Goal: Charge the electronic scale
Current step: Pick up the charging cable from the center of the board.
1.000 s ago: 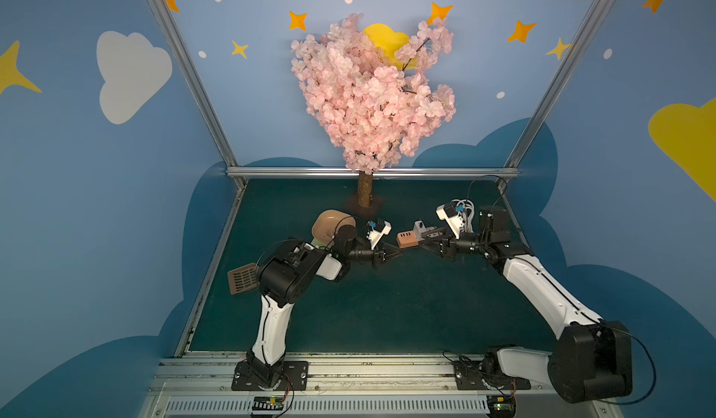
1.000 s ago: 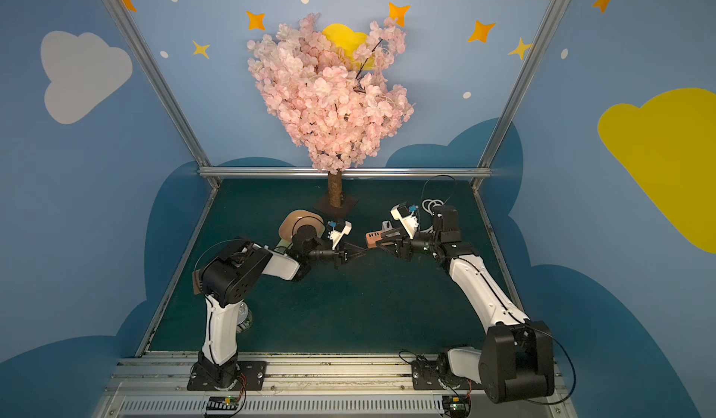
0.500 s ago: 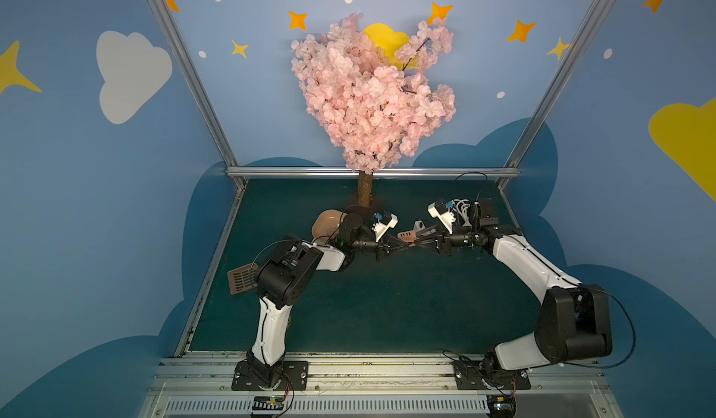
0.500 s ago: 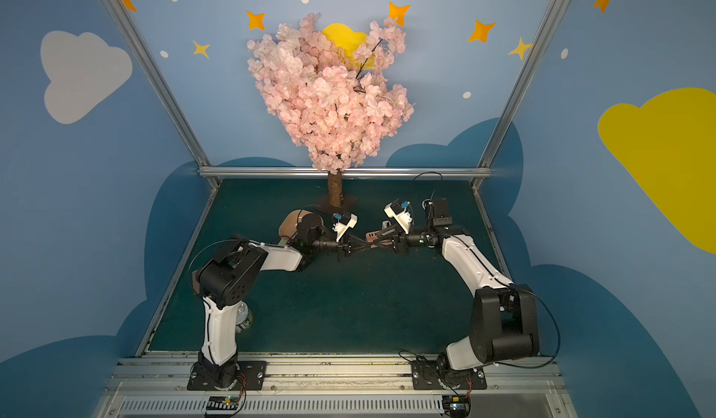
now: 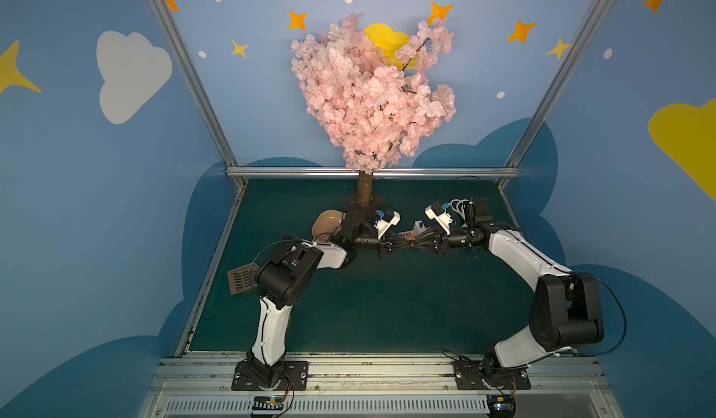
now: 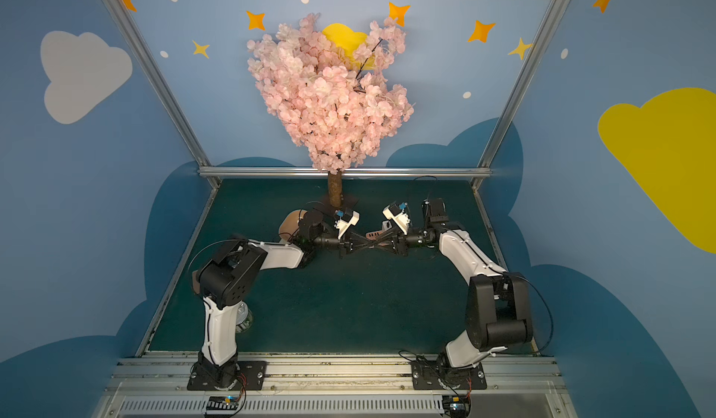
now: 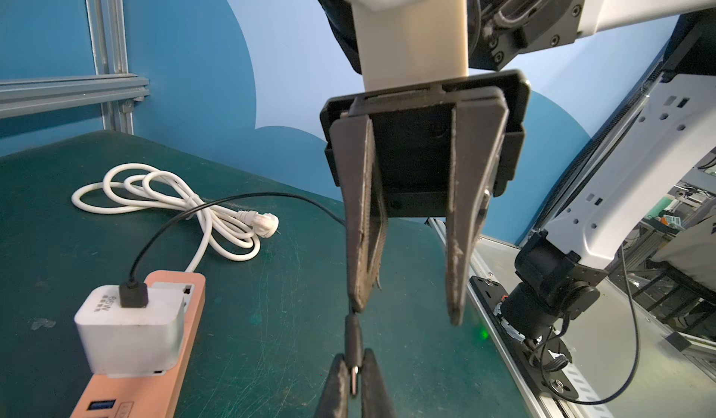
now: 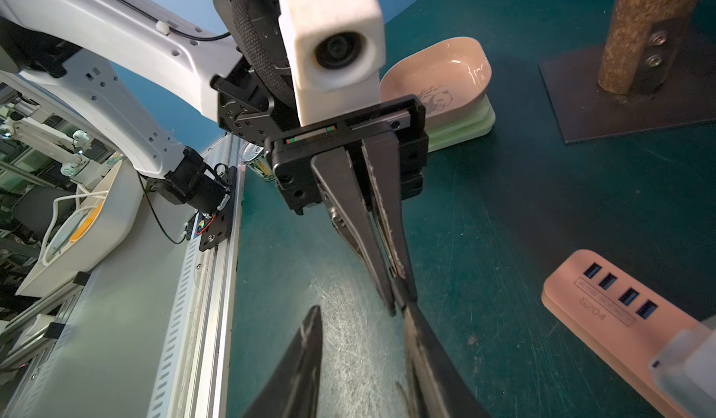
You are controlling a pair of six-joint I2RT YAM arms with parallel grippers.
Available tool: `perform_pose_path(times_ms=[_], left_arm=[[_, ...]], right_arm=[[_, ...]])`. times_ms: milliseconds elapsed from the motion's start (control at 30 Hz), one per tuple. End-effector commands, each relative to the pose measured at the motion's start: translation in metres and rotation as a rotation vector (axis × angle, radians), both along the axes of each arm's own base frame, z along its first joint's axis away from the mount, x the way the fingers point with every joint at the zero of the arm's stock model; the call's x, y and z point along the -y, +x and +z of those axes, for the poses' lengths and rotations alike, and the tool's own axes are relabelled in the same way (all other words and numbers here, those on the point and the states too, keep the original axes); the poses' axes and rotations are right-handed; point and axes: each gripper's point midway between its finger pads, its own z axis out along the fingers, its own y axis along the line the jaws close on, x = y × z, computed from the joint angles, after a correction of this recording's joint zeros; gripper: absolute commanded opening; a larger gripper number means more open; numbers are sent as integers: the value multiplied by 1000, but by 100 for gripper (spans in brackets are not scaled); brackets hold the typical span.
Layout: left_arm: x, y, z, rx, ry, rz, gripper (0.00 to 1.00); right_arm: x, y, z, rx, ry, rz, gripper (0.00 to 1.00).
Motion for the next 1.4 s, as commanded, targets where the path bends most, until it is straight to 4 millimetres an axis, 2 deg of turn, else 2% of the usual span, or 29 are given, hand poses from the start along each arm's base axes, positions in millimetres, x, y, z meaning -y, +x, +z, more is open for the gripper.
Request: perform_pose_path(times_ms=[0,300,500,733,967,1200,1367], left_arm=[[3,-6,15,38,-19,-38,9],[5,-7,18,41,-22,-45,9],[5,-8,19,38,-21,-52,9],[4,-8,21,36,-20,-54,8],[4,-9,25,32,-26,-67,8],[5,-9,28,29,-30,-74,8],[6,-8,30,28,-32,-77,8]], right_arm=[[0,4,3,-4,4,7,36],[0,9,-2,-18,-13,-5,37],[3,12,-1,6,-45,-25,49],[3,8,0,6,-51,-1,52],[1,5,-2,3,-38,19,38],[-2,4,-4,-5,-22,39,31],[-3,3,-2,-2,-9,45,12]])
